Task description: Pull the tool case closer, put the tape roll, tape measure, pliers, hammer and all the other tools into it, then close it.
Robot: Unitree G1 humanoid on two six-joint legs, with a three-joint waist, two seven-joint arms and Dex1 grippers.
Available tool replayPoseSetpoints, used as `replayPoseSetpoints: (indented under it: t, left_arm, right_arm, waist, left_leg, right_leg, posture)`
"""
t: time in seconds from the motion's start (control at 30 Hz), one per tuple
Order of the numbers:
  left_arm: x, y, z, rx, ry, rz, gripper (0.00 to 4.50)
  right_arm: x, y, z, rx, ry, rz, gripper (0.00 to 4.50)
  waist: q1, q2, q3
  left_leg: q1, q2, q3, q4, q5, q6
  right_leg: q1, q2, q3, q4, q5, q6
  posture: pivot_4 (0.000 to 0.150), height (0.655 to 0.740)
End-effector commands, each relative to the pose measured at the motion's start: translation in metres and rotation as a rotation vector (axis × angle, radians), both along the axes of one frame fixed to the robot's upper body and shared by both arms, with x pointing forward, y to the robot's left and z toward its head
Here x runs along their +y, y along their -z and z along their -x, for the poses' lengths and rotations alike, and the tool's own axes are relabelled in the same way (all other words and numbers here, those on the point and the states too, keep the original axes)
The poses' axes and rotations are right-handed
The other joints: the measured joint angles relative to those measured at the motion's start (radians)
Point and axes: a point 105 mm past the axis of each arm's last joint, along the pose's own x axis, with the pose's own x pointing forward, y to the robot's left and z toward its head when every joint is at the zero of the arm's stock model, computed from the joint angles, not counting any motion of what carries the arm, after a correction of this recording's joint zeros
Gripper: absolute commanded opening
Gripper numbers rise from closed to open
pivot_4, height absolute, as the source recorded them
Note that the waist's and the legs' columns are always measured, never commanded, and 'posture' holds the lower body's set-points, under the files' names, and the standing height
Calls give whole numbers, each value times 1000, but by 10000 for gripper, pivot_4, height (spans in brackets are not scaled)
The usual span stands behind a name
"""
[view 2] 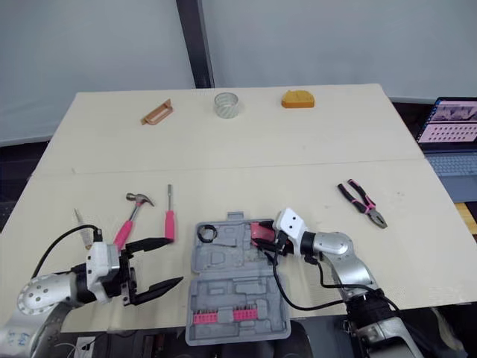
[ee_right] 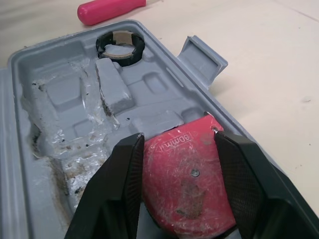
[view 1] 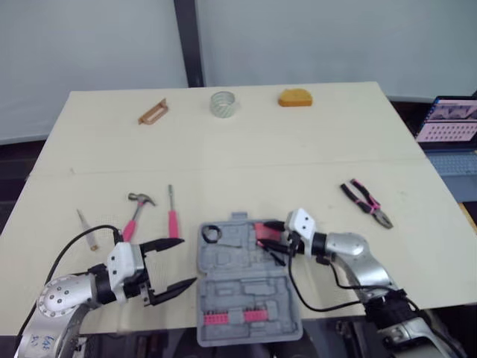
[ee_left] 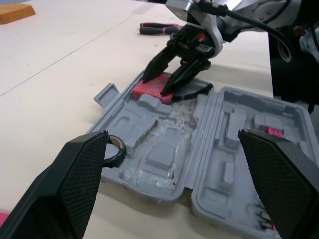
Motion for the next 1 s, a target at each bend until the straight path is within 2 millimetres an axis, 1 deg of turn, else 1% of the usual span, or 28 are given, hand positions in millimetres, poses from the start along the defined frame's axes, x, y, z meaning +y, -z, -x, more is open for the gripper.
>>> replayPoseSetpoints:
  t: [0.03, 0.13, 0.2, 0.33, 0.5, 0.57, 0.6, 0.67, 0.7, 0.73, 0.87, 1.0]
  left_arm:
    - [1, -18, -1, -43, -1, 30, 45000]
    - [6, -20, 4, -34, -1, 34, 45000]
    - [10, -19, 9, -15, -13, 46, 45000]
    - [20, -8, 18, 26, -59, 48, 45000]
    - [29, 5, 35, 88, -75, 40, 45000]
    - [30, 11, 45, 117, -72, 35, 45000]
    - [30, 12, 48, 127, -70, 37, 45000]
    - [32, 14, 50, 134, -75, 36, 45000]
    - [33, 15, 50, 137, -83, 38, 45000]
    - [35, 15, 50, 135, -94, 35, 45000]
    - [37, 18, 49, 108, -99, 1, 45000]
    - [37, 20, 50, 96, -96, -14, 45000]
  right_arm:
    - [-4, -52, 3, -105, 13, -39, 23785]
    - [-19, -68, 17, -98, 40, -12, 23785]
    - [-34, -71, 32, -67, 68, 18, 23785]
    - [-60, -61, 64, 27, 130, 81, 23785]
    - [-75, -50, 97, 118, 163, 124, 23785]
    - [-83, -43, 108, 185, 191, 138, 23785]
    - [-86, -41, 111, 206, 204, 143, 28824]
    - [-91, -35, 118, 249, 197, 164, 36034]
    - [-92, -33, 121, 266, 197, 167, 40981]
    - [-94, -30, 123, 280, 199, 166, 44692]
    - [-98, -22, 128, 301, 200, 158, 44692]
    - [-100, -18, 130, 304, 202, 145, 44692]
  waist:
    - [1, 1, 0]
    - [5, 1, 0]
    - [9, 0, 0]
    - [25, 0, 1]
    - [27, -1, 1]
    - [28, -1, 1]
    - [28, -1, 1]
    - [28, -1, 2]
    - [28, -1, 2]
    - [29, -1, 2]
    - [29, -2, 2]
    - [28, -2, 2]
  left_leg:
    - [0, 0, 0, 0, 0, 0]
    - [-1, 0, 0, -1, 0, 0]
    - [-1, 0, 0, -1, -1, 0]
    - [-1, 0, 1, 0, -3, 2]
    - [0, 0, 1, 0, -3, 2]
    - [0, 0, 1, 0, -3, 2]
    - [0, 0, 1, 0, -3, 2]
    - [0, 0, 1, 0, -3, 2]
    - [0, 0, 1, 1, -3, 2]
    - [1, 0, 1, 1, -3, 3]
    - [1, 0, 1, 1, -4, 3]
    - [1, 0, 1, 1, -4, 3]
  right_leg:
    - [0, 0, 0, 0, 0, 0]
    - [-1, 0, 0, -1, 0, 0]
    - [0, 0, 0, -3, 0, 0]
    - [0, 0, 0, -5, 0, 0]
    - [2, 0, 0, -5, 1, -1]
    - [2, 0, 0, -5, 1, -1]
    - [2, 0, 0, -6, 1, -1]
    - [3, 0, 0, -8, 1, -2]
    - [3, 0, 0, -10, 1, -2]
    - [4, 0, 0, -11, 1, -2]
    - [4, 0, -1, -12, 1, -2]
    - [5, 0, -1, -12, 2, -1]
  posture:
    - [1500, 7400]
    - [1500, 7400]
    - [1500, 7400]
    - [1500, 7400]
    - [1500, 7400]
    - [1500, 7400]
    - [1500, 7400]
    - [1500, 7400]
    - [1500, 7400]
    - [1500, 7400]
    - [1500, 7400]
    - [1500, 7400]
